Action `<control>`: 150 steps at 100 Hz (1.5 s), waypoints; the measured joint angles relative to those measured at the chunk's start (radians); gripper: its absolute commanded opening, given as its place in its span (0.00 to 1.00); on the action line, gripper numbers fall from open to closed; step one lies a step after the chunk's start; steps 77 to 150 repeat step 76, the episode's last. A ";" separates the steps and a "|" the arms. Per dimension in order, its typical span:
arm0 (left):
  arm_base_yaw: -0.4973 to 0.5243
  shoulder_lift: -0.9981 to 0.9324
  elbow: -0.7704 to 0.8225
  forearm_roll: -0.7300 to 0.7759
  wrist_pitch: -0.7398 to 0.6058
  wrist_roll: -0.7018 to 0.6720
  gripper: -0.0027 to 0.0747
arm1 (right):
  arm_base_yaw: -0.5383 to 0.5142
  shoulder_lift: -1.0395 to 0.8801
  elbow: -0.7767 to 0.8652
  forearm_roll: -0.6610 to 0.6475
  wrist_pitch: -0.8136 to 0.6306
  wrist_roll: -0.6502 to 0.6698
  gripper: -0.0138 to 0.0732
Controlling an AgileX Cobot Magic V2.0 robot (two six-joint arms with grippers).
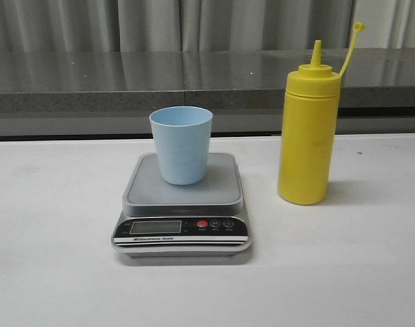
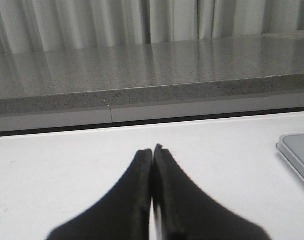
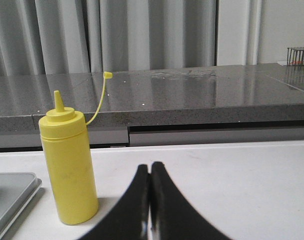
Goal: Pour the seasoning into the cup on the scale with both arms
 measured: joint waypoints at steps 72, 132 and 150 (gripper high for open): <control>0.006 -0.030 0.012 0.000 -0.008 0.000 0.01 | 0.000 0.000 0.000 -0.001 0.000 0.000 0.09; 0.006 -0.030 0.012 0.000 -0.008 0.000 0.01 | 0.000 0.000 0.000 -0.001 0.000 0.000 0.09; 0.006 -0.030 0.012 0.000 -0.008 0.000 0.01 | 0.000 0.000 0.000 -0.001 0.000 0.000 0.09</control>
